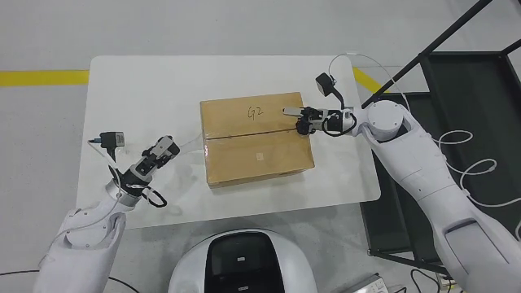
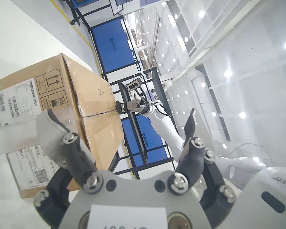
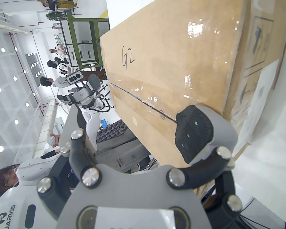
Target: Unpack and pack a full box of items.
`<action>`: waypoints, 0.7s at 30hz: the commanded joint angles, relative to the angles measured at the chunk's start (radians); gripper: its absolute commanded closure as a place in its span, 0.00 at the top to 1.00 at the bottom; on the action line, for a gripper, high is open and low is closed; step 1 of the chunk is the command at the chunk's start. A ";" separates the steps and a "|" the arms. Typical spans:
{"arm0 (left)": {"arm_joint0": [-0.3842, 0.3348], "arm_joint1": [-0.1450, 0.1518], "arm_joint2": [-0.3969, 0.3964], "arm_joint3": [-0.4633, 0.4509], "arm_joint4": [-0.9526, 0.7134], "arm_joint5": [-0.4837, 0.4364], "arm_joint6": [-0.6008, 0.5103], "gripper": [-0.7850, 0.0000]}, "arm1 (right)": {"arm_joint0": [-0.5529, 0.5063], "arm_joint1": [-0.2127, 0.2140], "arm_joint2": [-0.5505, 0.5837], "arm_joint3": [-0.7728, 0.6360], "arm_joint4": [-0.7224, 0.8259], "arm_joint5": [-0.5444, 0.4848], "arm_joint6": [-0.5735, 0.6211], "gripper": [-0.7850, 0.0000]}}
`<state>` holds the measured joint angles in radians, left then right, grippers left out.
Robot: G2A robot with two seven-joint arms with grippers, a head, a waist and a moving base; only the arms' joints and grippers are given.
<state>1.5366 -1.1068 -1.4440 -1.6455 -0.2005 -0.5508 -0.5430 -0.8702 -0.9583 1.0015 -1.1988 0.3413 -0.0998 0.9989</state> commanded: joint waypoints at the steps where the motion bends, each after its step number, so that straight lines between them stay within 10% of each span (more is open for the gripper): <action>1: 0.000 0.000 0.000 0.000 0.000 0.000 0.000 1.00 | 0.000 0.000 0.000 0.000 0.000 0.000 0.000 1.00; 21: 0.174 -0.002 -0.010 0.094 -0.379 0.027 -0.143 1.00 | 0.000 0.000 0.000 0.000 0.000 0.000 0.000 1.00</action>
<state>1.7233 -1.1077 -1.4606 -1.5655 -0.5752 -0.5157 -0.6820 -0.8702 -0.9583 1.0015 -1.1988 0.3413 -0.0998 0.9989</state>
